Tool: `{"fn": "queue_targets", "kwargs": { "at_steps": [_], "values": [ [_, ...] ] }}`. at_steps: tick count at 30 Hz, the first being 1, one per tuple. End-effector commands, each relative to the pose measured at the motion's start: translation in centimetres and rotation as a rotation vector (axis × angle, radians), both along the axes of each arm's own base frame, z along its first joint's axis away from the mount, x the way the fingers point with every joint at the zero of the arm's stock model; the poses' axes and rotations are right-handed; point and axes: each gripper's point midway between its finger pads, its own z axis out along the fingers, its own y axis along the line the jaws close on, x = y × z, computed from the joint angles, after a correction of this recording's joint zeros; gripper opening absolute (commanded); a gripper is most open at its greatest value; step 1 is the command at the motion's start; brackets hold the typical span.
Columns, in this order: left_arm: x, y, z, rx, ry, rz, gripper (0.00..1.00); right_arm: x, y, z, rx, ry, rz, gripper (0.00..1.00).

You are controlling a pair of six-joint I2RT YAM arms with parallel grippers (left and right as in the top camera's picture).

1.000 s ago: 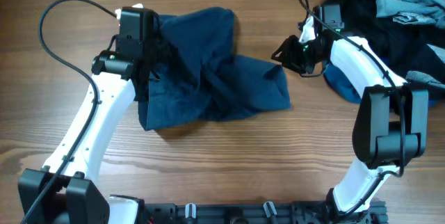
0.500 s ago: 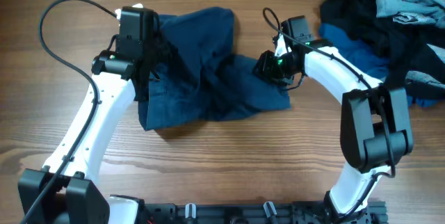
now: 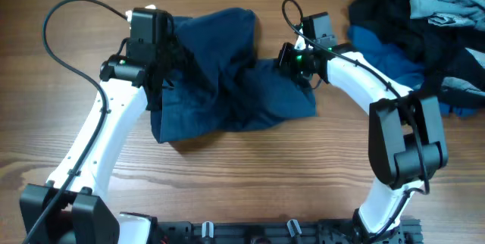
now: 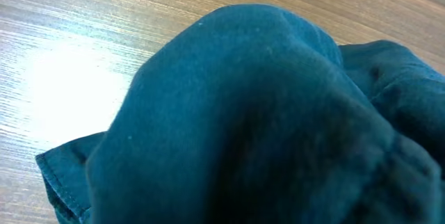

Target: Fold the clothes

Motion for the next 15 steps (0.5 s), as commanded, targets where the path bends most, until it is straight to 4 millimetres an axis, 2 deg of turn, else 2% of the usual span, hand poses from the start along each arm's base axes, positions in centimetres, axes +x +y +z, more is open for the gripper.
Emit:
{"fn": "queue_targets", "kwargs": {
  "at_steps": [1,4,8,12,14,15],
  "values": [
    [0.2,0.4,0.5,0.003,-0.009,0.020,0.04,3.2,-0.1,5.2,0.078,-0.113,-0.011,0.04],
    [0.1,0.4,0.5,0.003,-0.007,0.020,0.04,4.8,-1.8,7.9,0.089,-0.177,-0.049,0.04],
    [0.1,0.4,0.5,0.003,-0.007,0.020,0.04,6.2,-5.7,7.8,0.027,-0.193,-0.160,0.04],
    [0.1,0.4,0.5,0.004,-0.007,0.020,0.04,7.4,-8.4,8.2,0.005,-0.228,-0.227,0.04],
    [0.1,0.4,0.5,0.003,-0.007,0.020,0.04,7.4,-8.5,8.4,0.022,-0.232,-0.208,0.04],
    [0.1,0.4,0.5,0.003,-0.007,0.020,0.04,6.8,-7.7,8.2,0.041,-0.214,-0.155,0.04]
  ]
}}
